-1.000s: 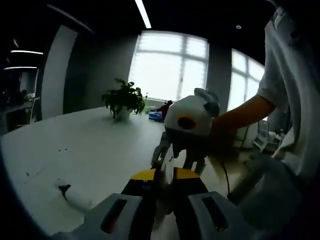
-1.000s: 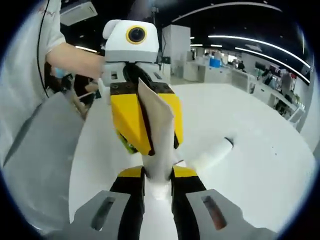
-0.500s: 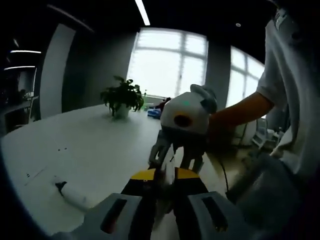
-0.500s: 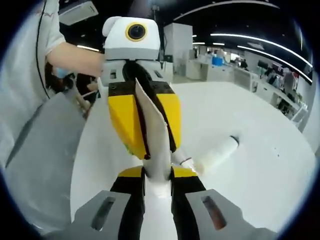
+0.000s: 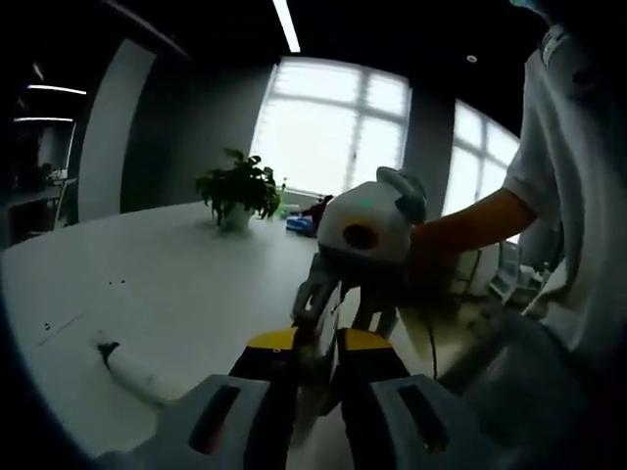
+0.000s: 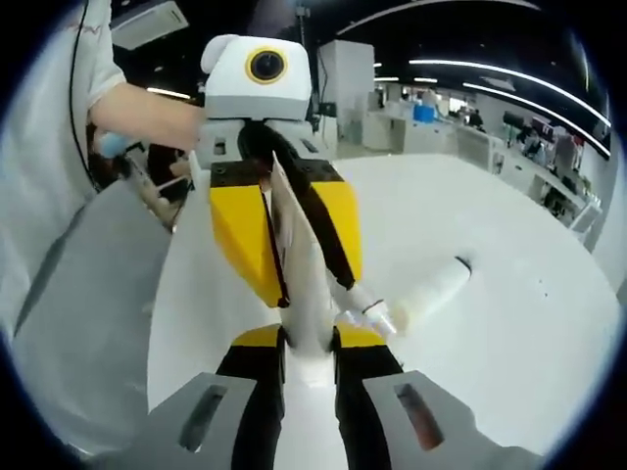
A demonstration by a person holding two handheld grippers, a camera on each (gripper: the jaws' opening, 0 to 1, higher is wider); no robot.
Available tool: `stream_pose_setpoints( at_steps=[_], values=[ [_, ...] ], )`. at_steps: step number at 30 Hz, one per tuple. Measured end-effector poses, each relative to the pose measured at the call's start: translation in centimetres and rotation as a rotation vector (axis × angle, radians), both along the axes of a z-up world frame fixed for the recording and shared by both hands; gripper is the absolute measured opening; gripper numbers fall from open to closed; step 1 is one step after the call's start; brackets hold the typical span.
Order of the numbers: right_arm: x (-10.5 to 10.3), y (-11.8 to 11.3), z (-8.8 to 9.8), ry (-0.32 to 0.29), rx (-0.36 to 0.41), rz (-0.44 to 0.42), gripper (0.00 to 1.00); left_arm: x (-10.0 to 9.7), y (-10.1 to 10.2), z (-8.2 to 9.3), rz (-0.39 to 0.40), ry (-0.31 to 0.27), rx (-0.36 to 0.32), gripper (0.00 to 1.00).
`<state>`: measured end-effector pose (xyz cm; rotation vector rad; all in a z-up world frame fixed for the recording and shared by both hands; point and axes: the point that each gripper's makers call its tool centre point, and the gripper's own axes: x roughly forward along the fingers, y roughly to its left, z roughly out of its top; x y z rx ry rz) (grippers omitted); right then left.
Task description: Arrange the skincare products in the storage area until every visible bottle or jar stands upright without overlapping.
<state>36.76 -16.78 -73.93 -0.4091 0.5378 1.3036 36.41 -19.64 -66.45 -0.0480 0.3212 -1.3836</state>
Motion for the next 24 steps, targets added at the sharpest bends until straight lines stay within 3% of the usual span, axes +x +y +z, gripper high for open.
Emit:
stream_pose_setpoints(
  at_steps=[10, 15, 21, 24],
  values=[
    [-0.4, -0.1, 0.0, 0.017, 0.005, -0.032, 0.19, 0.1, 0.4, 0.3, 0.026, 0.004, 0.005, 0.20],
    [-0.8, -0.5, -0.6, 0.029, -0.034, -0.058, 0.24, 0.3, 1.2, 0.5, 0.056, -0.003, 0.011, 0.26],
    [-0.8, -1.0, 0.2, 0.042, 0.003, -0.148, 0.31, 0.5, 2.6, 0.7, 0.119, -0.002, 0.020, 0.37],
    [-1.1, -1.4, 0.6, 0.049, 0.011, -0.178, 0.32, 0.2, 3.4, 0.8, 0.173, 0.028, 0.023, 0.46]
  ],
)
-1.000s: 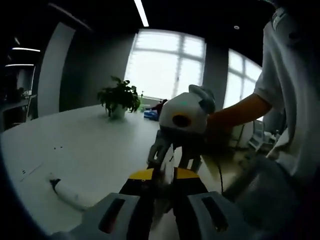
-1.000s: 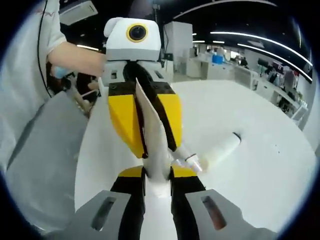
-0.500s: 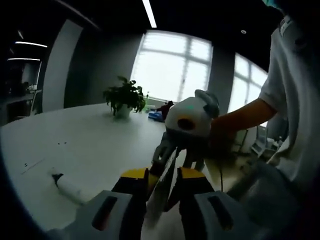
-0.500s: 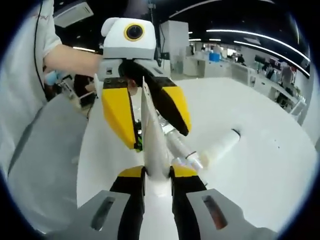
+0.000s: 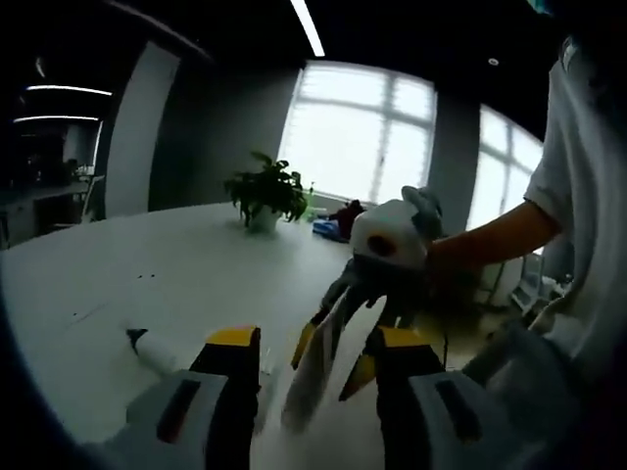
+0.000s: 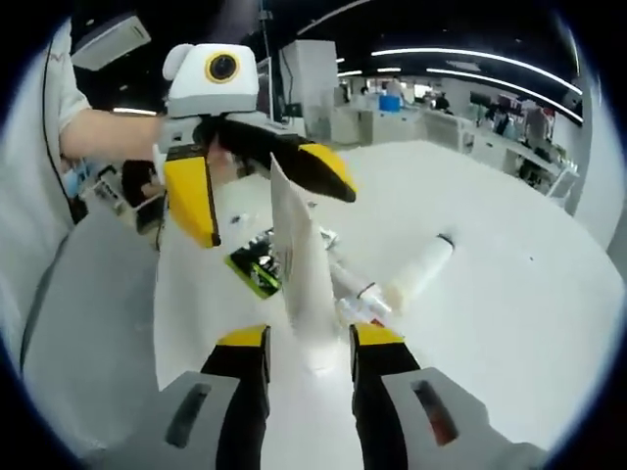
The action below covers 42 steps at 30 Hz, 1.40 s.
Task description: Arrange the skincare products in the storage area until every visible bottle or jar stands upright without overlapping.
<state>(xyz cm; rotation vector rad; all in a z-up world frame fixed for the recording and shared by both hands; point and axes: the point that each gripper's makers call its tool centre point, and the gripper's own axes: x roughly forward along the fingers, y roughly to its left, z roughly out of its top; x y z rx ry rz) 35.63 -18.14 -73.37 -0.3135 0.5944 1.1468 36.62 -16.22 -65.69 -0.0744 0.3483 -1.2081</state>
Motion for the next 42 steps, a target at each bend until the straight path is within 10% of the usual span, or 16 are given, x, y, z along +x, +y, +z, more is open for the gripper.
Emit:
stream_pose_setpoints(
  at_steps=[13, 42],
  values=[
    [-2.2, -1.5, 2.1, 0.059, 0.158, -0.211, 0.50, -3.3, 4.8, -0.9, 0.204, 0.098, -0.010, 0.68],
    [-8.5, -3.0, 5.4, 0.009, 0.186, -0.366, 0.85, -12.2, 17.8, -1.6, 0.577, 0.183, 0.007, 0.95]
  ],
)
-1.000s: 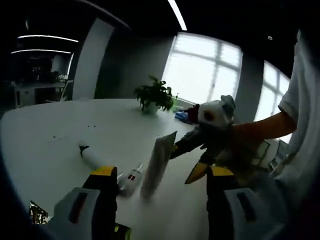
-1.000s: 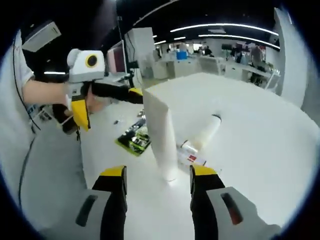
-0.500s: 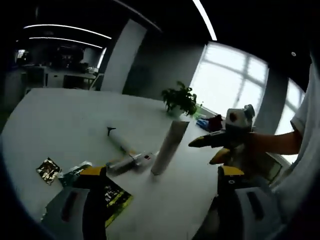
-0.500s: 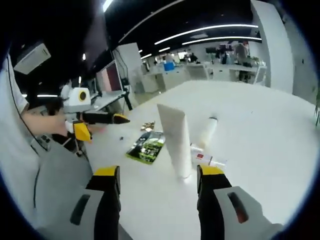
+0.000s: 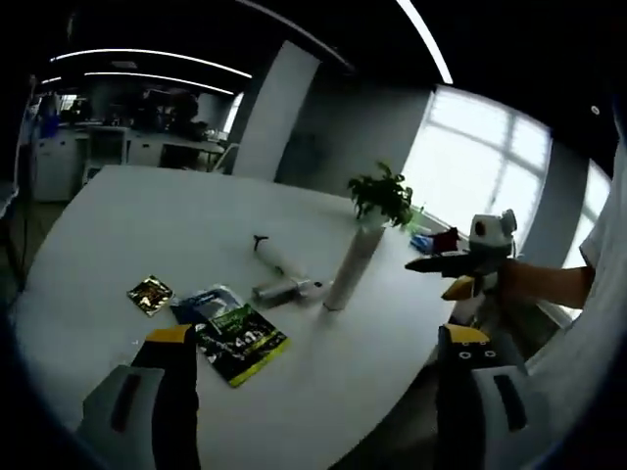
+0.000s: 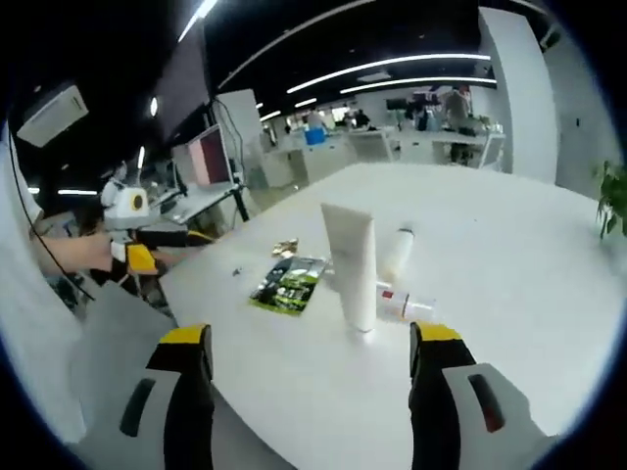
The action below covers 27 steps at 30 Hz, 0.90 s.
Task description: Arrange the skincare products in the storage area until every visible bottle or jar stands upright without overlapping.
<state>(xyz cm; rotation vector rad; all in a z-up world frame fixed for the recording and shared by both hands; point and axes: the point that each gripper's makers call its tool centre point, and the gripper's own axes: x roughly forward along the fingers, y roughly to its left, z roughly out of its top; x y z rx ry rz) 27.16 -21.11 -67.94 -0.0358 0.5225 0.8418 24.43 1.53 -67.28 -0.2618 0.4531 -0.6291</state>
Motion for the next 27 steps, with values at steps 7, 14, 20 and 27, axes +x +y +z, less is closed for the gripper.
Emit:
stream_pose_setpoints(
  at_steps=[7, 14, 20, 27],
  values=[
    [-1.8, -0.3, 1.0, -0.027, 0.010, -0.043, 0.98, -1.8, 1.9, 0.6, 0.074, 0.024, -0.020, 0.99],
    [-3.0, -1.1, 0.2, 0.005, -0.002, -0.081, 0.99, -3.8, 2.6, 0.5, 0.078, 0.046, 0.040, 0.99],
    [-3.4, -1.9, 0.4, 0.027, -0.002, -0.105, 0.99, -4.6, 3.1, 0.6, 0.115, 0.053, 0.027, 0.99],
    [-3.4, -2.5, 0.3, 0.035, -0.007, -0.109, 0.99, -4.6, 2.8, 0.6, 0.129, 0.061, 0.017, 0.99]
  ],
)
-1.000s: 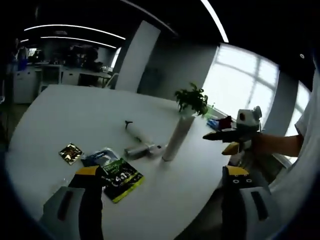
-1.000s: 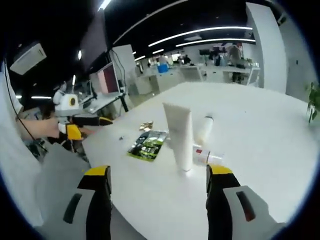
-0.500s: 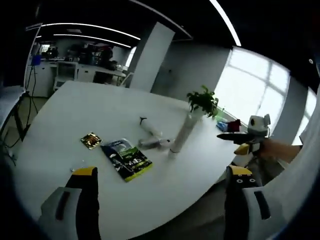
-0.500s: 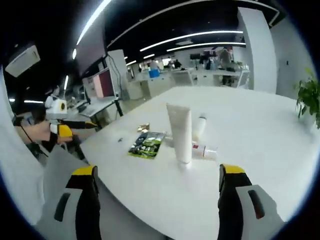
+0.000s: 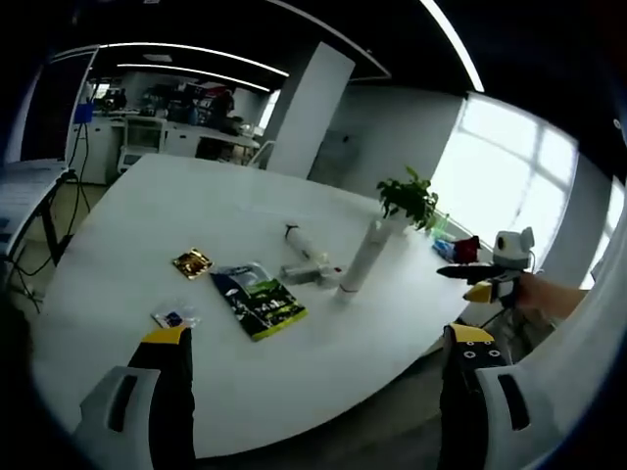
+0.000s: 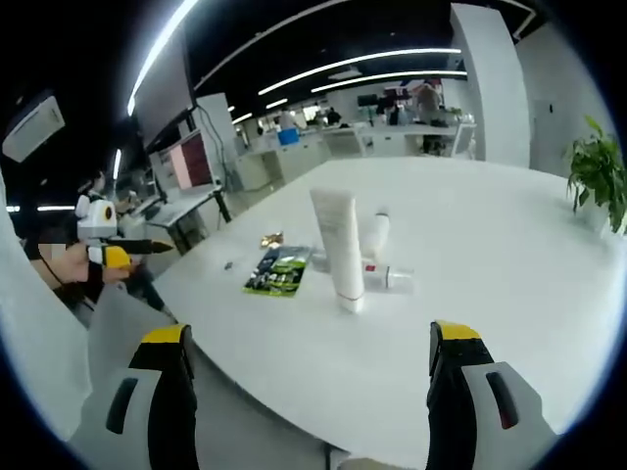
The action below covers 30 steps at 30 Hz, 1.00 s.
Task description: Arrange the skincare products in the storage area until every visible bottle or jar stands upright without overlapping.
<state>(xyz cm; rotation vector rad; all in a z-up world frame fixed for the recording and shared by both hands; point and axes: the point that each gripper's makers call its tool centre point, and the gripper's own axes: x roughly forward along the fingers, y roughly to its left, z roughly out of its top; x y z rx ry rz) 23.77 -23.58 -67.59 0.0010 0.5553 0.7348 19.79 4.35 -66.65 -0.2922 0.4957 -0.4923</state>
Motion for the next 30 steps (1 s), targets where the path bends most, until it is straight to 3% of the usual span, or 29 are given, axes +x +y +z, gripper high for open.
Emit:
stream_pose_setpoints(
  at_steps=[5, 9, 24, 30],
  values=[
    [0.6, 0.6, 0.1, -0.007, -0.004, 0.020, 0.99, 0.1, -0.3, 0.0, -0.004, -0.003, -0.005, 0.98],
    [0.4, 1.5, -0.4, -0.008, -0.057, 0.070, 0.99, 0.3, -0.4, -0.1, -0.004, 0.003, -0.008, 0.98],
    [2.6, 1.5, 0.4, 0.022, -0.008, 0.045, 0.96, 1.3, -0.8, -0.2, 0.004, 0.003, -0.024, 0.96],
    [4.5, 2.4, 2.4, 0.012, 0.060, 0.040, 0.95, 1.8, -0.8, -0.3, 0.000, 0.001, -0.026, 0.96]
  ],
)
